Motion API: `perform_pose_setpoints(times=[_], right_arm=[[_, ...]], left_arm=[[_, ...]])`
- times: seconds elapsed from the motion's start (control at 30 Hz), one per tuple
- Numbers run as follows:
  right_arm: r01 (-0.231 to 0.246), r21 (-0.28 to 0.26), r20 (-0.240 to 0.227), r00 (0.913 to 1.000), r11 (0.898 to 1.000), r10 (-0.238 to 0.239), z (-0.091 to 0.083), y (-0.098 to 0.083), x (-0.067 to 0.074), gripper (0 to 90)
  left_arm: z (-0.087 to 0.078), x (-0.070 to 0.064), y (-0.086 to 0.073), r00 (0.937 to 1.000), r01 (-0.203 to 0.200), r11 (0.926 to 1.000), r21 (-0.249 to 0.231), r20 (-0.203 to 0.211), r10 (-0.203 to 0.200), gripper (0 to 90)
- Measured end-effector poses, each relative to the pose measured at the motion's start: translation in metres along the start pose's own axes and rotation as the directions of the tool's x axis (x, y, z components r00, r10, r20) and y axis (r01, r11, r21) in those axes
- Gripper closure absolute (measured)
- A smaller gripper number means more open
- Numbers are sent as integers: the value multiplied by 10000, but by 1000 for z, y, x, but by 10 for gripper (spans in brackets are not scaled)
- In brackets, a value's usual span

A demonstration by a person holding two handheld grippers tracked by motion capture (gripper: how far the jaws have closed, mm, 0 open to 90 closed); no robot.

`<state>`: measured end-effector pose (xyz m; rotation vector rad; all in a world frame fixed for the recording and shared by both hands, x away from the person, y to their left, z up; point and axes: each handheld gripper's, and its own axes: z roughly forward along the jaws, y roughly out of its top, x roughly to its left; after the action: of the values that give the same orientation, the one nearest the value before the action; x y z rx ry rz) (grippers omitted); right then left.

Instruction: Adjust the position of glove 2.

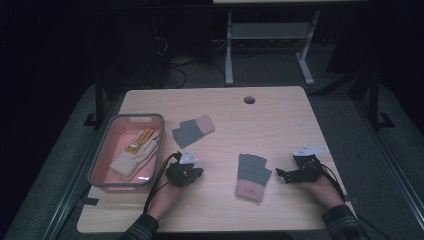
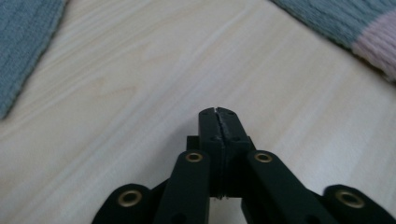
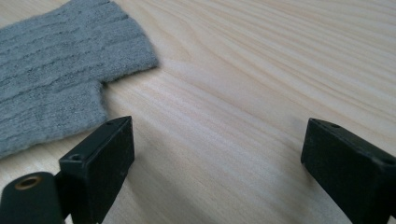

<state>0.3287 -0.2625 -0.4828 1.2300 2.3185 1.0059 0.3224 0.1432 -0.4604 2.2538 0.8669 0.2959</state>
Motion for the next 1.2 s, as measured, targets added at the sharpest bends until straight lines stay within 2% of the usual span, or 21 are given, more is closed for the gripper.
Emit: perform_pose_setpoints(times=[0.2,0.4,0.5,0.63,0.9,1.07,1.2], right_arm=[[-11,1,-7,10000,10000,11,0,0,0,94],[35,3,4,10000,10000,-35,0,0,0,94],[-35,12,-5,10000,10000,35,0,0,0,94],[-31,23,1,10000,10000,31,0,0,0,94],[-29,1,-3,10000,10000,29,0,0,0,94],[-25,12,-2,10000,10000,25,0,0,0,95],[-1,6,6,10000,10000,1,0,0,0,95]], left_arm=[[7,9,16,9992,8,10000,-71,-410,-11,895],[15,25,34,9969,530,9976,-443,-561,-555,895],[19,34,45,9948,614,9962,-613,-770,-660,895],[23,46,57,9896,936,9914,-912,-1012,-1027,895],[39,72,79,9764,1325,9857,-1044,-1571,-1479,895],[51,86,86,9694,1409,9851,-981,-1882,-1574,895],[60,97,89,9646,1617,9817,-1001,-1941,-1787,896]])
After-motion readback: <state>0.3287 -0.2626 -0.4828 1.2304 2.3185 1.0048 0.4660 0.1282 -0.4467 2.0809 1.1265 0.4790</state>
